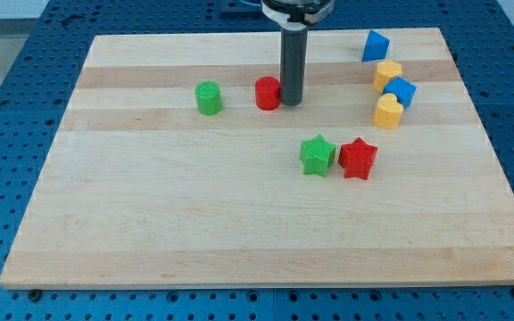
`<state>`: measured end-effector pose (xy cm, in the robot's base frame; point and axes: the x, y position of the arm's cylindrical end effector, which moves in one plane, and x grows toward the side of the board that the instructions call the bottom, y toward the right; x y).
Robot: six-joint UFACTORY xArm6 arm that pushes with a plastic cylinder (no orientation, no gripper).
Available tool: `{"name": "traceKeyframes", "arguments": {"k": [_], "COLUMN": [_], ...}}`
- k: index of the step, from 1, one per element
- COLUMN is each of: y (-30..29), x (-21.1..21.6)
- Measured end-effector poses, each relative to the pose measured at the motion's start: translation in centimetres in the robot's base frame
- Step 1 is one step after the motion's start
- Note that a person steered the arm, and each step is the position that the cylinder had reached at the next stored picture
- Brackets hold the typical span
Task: Move red circle along with green circle towards the center left
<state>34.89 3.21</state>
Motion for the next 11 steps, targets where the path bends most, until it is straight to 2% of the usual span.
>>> {"name": "traceKeyframes", "arguments": {"k": [2,3,11], "y": [-2.2,-5.0,-15.2], "x": [-1.4,-1.4,-2.5]}}
